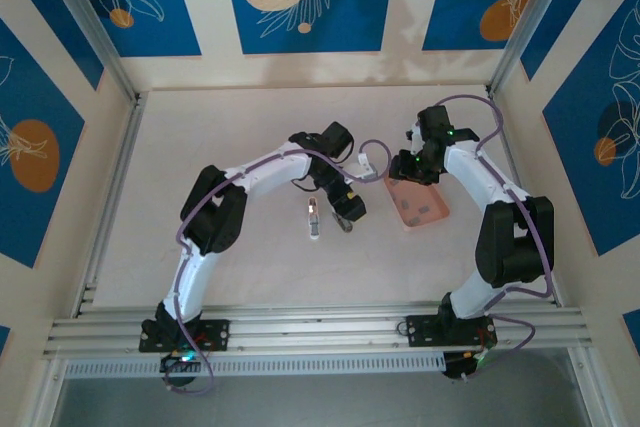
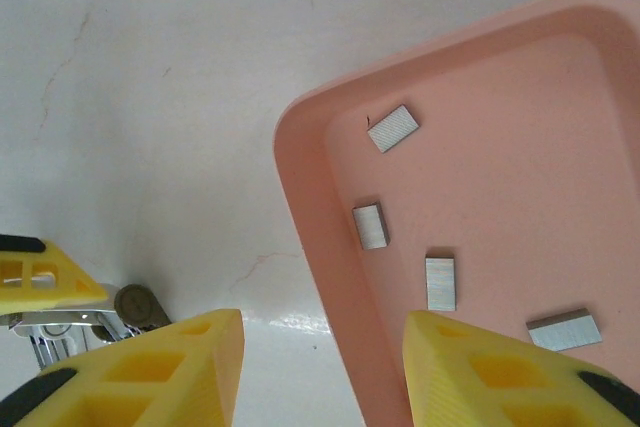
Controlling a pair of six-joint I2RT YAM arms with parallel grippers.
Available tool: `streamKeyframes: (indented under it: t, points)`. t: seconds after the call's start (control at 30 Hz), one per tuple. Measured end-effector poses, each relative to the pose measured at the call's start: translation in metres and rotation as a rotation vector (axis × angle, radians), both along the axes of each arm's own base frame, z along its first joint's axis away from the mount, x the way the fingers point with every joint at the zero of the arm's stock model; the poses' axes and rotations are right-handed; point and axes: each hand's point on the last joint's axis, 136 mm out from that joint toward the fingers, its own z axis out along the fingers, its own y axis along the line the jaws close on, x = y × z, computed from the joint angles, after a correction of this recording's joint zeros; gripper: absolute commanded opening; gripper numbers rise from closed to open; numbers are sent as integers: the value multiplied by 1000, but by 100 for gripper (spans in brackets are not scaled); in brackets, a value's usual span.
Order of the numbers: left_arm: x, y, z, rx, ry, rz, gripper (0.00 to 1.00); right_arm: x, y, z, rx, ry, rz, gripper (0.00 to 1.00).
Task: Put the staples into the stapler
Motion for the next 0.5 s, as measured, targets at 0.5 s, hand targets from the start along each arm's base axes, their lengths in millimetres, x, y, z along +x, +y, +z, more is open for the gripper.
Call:
streamKeyframes:
  t: [0.5]
  points:
    - [29, 24, -2, 106, -11, 178, 87, -1, 2, -1, 4, 3, 4, 46]
